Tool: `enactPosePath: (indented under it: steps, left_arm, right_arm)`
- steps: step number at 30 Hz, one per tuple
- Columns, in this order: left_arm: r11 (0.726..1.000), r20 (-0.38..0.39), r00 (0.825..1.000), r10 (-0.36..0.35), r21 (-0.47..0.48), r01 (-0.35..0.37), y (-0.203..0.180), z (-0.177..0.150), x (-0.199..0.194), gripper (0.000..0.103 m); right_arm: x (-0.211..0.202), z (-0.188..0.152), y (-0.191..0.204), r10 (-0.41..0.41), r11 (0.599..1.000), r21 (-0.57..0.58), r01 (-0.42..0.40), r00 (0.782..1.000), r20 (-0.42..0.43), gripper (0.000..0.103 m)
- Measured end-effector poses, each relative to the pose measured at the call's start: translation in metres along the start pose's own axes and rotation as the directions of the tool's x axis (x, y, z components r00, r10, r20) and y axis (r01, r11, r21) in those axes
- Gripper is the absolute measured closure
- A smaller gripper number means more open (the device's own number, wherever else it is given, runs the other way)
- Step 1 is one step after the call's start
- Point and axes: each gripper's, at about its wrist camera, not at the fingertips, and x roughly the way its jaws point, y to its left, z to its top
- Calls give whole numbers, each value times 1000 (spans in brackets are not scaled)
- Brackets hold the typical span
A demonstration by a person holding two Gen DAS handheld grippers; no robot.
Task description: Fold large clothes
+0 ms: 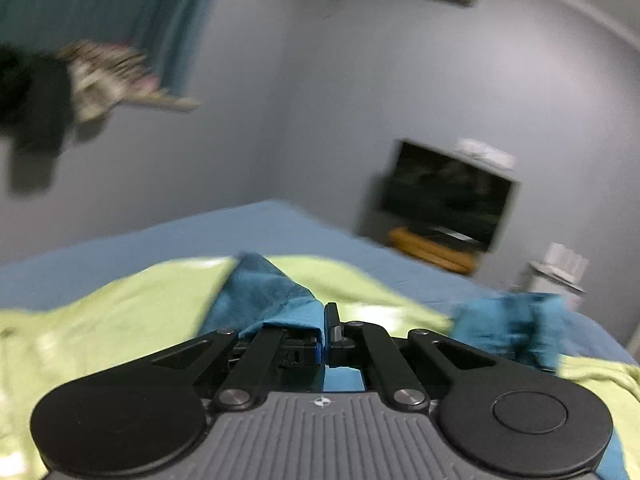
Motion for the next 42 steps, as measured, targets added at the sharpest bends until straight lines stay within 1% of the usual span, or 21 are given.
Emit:
enactPosePath:
  steps: [2,6,10,13,15,17,18,19,20,21,22,23,26,27,29,32,34,36,38,40,42]
  left_arm:
    - [995,16,996,-87,45,86,-39,-1,-2,102]
    - [962,22,971,-239,143,234,-117,-15,-12,102]
    - [907,-58,928,-368,198,372,-190,-50,-7,102]
    - [852,-143,878,-457,212,478,-235,-87,0,102]
    - [819,-196,854,-482,247,518,-262,-116,6,101]
    - [811,-257,845,-469,255,527,-277,-144,19,100]
    - [814,-289,842,-456,245,526,-282,-157,26,98]
    - [826,-317,838,-444,218,520,-283,-170,34,85]
    - [836,-342,832,-436,187,515,-285,-177,38,57]
    - [842,-368,820,-438,152,518,-283,-185,41,42]
    - [848,-379,813,-441,121,516,-280,-190,41,20]
    - [852,-376,815,-441,109,512,-276,-192,40,12]
    - [836,-368,815,-447,152,527,-263,-191,25,11]
    - [840,-362,826,-432,172,515,-255,-190,23,11]
    - [866,-337,859,-386,189,463,-234,-173,0,7]
    - [932,-286,923,-258,177,315,-195,-150,-15,7]
    - [971,-277,947,-165,126,206,-164,-145,-8,7]
    - [991,-288,955,-73,90,103,-141,-144,3,9]
    - [994,-299,954,31,106,1,-125,-147,13,11]
    - [986,-308,946,104,156,-58,-116,-155,22,11]
    - [982,-353,926,137,172,-79,-106,-164,30,12]
  right_arm:
    - [0,0,-1,3,1000,3,-3,1000,2,26]
    - [-1,-1,-3,7,1000,14,-7,1000,1,26]
    - [-1,-1,-4,9,1000,20,-9,1000,1,26]
    - [-2,-2,-4,11,1000,21,-11,1000,3,26]
    - [-2,-2,-4,11,1000,22,-11,1000,2,26]
    - [-1,-3,-4,11,1000,24,-11,1000,-2,26]
    - [-1,-3,-5,11,1000,25,-11,1000,-4,26]
    - [-1,-3,-5,12,1000,25,-11,1000,-6,26]
    - [-1,-3,-5,12,1000,26,-12,1000,-8,26]
    - [-1,-3,-6,13,1000,26,-13,1000,-10,26]
    - [-1,-4,-6,14,1000,26,-14,1000,-11,26]
    - [-1,-4,-6,16,1000,27,-15,1000,-12,26]
    - [0,-4,-7,20,999,30,-19,1000,-18,26]
    - [1,-4,-7,21,999,29,-21,1000,-21,26]
    - [3,-3,-6,25,999,22,-24,999,-24,26]
    - [2,-2,-3,37,999,7,-36,999,-24,26]
    - [2,-1,0,46,999,-6,-46,999,-24,26]
    - [0,-1,6,66,997,-29,-67,998,-22,26]
    - [-1,-1,15,103,992,-66,-105,994,-39,26]
    - [-2,0,28,155,981,-111,-162,985,-73,26]
    - [-1,2,46,190,960,-185,-208,975,-113,26]
